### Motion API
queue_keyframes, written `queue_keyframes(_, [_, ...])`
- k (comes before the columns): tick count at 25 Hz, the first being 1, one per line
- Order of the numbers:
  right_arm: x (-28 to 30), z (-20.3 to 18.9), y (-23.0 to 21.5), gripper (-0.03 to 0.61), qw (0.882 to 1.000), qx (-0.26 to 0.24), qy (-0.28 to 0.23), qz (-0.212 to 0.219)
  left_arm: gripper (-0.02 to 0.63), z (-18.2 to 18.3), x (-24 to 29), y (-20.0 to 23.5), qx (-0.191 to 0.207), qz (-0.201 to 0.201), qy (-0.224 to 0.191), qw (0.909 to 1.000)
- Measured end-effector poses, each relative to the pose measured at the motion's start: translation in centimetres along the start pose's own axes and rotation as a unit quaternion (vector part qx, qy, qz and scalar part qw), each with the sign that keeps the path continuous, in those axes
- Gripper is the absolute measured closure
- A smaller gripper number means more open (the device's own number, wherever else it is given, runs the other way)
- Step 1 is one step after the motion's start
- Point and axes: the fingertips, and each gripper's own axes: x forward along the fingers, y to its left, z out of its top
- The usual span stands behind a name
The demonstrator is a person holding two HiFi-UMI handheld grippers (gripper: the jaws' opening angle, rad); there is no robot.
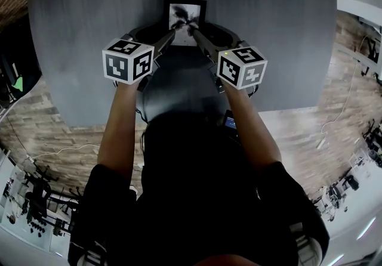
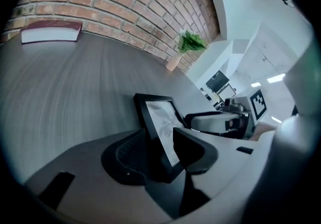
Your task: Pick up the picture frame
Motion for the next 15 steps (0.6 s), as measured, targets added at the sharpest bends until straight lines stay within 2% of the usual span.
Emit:
queue_keyframes(8, [0.34,-0.47,0.07,0.413,0.999,-0.008,0.033,-0.011,0.460,-0.13,0.20,-0.07,-0.006,0.009,0.005,0.9999])
queue_keyframes(15, [0.47,-0.73,-0.67,0.443,0.998,-0.018,0.044,-0.034,0.479,-0.23,0.62,0.08,-0.013,0.033,0.006,0.9993])
